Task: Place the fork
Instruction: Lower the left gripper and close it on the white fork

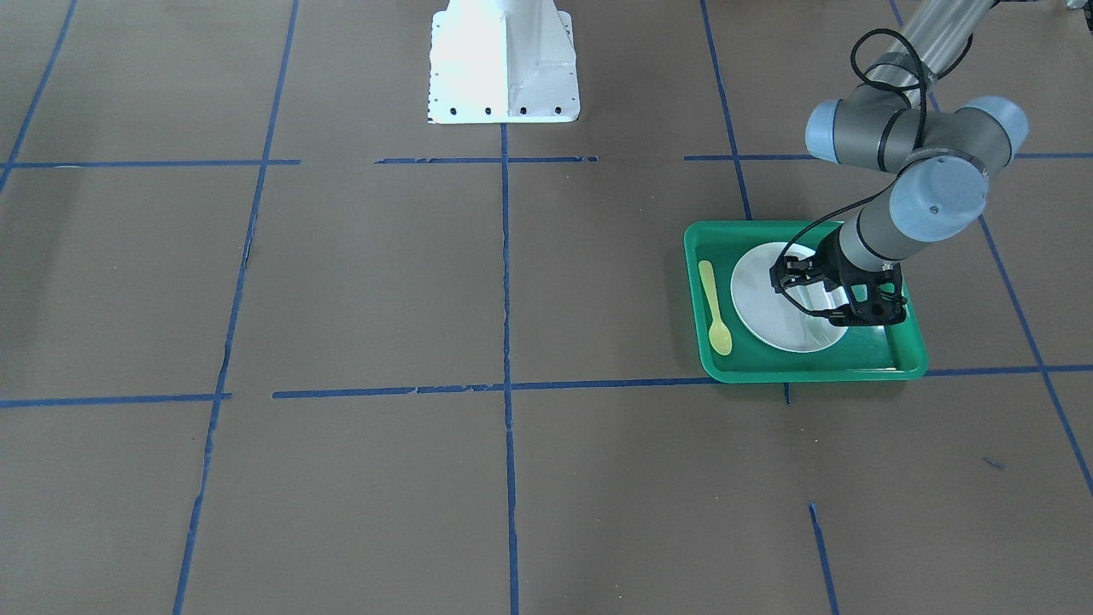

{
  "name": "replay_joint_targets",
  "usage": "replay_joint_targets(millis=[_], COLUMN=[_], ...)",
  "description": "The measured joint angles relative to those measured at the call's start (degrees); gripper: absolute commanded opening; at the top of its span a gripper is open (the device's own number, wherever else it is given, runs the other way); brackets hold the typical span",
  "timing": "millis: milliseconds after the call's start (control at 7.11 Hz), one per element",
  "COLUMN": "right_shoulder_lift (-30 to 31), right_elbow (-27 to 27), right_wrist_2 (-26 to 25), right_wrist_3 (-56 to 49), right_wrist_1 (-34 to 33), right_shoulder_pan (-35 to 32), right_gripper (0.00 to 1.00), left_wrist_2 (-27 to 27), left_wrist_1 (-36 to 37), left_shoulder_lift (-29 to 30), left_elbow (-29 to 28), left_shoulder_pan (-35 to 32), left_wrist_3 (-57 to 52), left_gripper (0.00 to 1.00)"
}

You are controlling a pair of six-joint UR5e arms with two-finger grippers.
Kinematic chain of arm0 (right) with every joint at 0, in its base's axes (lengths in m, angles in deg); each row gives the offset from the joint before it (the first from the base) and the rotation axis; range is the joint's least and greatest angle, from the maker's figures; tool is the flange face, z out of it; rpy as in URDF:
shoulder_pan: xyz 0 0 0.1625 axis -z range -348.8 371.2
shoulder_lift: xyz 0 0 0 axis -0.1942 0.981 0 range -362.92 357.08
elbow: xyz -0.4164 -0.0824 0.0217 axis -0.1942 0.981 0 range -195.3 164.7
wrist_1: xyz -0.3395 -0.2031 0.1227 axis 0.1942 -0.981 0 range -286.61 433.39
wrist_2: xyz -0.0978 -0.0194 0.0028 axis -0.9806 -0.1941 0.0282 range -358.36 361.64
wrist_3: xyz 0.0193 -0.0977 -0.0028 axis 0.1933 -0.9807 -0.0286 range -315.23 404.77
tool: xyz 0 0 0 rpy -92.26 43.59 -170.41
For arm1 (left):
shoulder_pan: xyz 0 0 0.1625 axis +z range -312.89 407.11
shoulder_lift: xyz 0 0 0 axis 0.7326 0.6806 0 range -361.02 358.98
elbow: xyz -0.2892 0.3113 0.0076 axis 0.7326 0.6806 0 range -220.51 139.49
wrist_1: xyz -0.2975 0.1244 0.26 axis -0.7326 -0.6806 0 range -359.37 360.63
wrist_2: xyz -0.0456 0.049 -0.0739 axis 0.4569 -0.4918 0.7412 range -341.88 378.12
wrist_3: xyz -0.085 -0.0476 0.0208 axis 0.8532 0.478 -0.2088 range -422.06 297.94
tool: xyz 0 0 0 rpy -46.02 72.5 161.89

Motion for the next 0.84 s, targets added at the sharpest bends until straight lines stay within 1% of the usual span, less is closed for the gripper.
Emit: replay_joint_targets(millis=[141, 281, 422, 562, 703, 844], right_shoulder_lift=[0.0, 0.0, 0.0, 0.0, 0.0, 0.0], right_elbow=[0.0, 0.0, 0.0, 0.0, 0.0, 0.0], right_wrist_2=[0.0, 0.0, 0.0, 0.0, 0.0, 0.0], right_wrist_3=[0.0, 0.0, 0.0, 0.0, 0.01, 0.03], right_wrist_1=[0.0, 0.0, 0.0, 0.0, 0.0, 0.0], right_shoulder_pan=[0.0, 0.0, 0.0, 0.0, 0.0, 0.0], right_gripper=[1.0, 1.0, 1.0, 1.0, 1.0, 1.0], left_wrist_2=[0.0, -0.01, -0.01, 0.01, 0.05, 0.05], left_wrist_1=[-0.05, -0.08, -0.08, -0.09, -0.09, -0.09], left_shoulder_lift=[0.14, 0.2, 0.23, 0.26, 0.26, 0.24], left_elbow=[-0.55, -1.08, -1.37, -1.52, -1.64, -1.73], left_shoulder_pan=[0.06, 0.09, 0.11, 0.11, 0.11, 0.11], left_wrist_3=[-0.11, -0.27, -0.4, -0.45, -0.47, -0.48], left_gripper=[0.67, 0.62, 0.54, 0.24, 0.02, 0.0])
